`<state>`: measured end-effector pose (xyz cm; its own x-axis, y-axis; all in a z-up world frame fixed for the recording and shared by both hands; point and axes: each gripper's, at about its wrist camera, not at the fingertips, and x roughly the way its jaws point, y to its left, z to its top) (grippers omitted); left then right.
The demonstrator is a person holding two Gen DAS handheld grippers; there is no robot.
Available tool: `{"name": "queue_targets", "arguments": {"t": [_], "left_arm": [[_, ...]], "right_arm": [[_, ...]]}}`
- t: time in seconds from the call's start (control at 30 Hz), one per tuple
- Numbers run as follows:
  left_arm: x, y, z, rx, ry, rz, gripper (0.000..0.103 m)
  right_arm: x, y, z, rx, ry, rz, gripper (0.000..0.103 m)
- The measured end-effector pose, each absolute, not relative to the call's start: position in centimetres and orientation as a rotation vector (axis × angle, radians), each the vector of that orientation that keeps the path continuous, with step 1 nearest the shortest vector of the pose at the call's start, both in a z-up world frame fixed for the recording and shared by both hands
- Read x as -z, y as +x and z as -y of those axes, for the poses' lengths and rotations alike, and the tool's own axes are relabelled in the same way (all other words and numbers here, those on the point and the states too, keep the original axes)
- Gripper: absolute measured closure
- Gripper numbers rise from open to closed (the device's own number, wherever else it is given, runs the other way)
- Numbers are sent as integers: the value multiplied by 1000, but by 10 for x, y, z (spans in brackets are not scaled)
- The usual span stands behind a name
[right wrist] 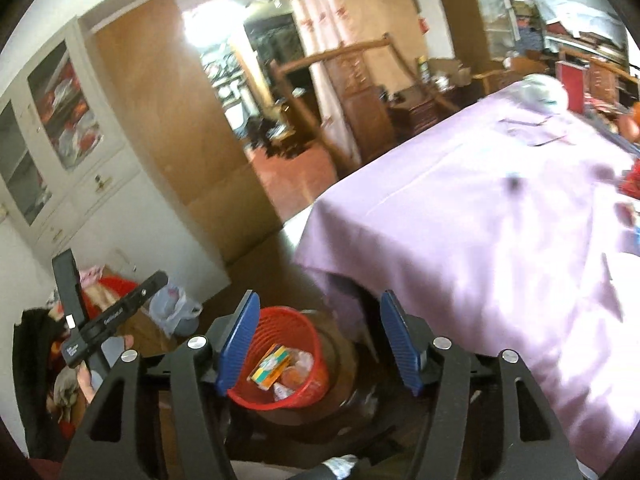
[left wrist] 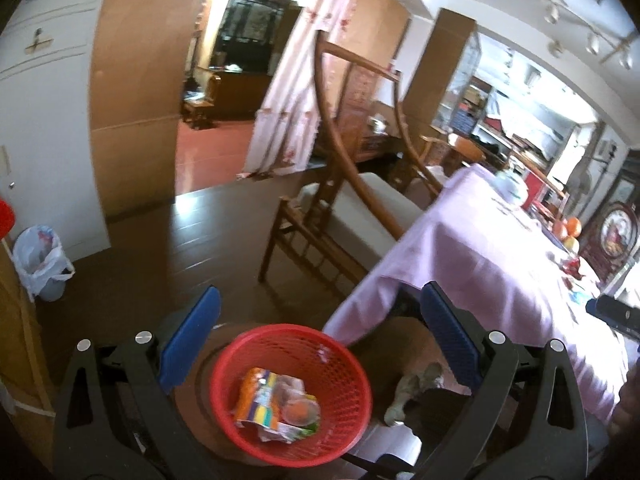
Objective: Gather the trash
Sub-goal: 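Move both tools back over the table toward the medicine box and mask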
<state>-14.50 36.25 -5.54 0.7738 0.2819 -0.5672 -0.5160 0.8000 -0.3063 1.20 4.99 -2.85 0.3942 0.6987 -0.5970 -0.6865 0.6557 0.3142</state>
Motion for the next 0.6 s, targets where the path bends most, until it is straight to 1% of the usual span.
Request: {"name": "queue_targets", "arguments": {"t": [0.27,0.43,0.6], "left_arm": [[41,-105,-294,-280,-399,-574,7],[33,-87,-248,-204,-335,-598,7],[22,-73,-203,-107,-304,-608,7]], "right_arm": [[14,19,56,-747,165,-669,35],[9,10,127,-655,245,-595,33],[8,-2,198,-576,331,-517,28]]}}
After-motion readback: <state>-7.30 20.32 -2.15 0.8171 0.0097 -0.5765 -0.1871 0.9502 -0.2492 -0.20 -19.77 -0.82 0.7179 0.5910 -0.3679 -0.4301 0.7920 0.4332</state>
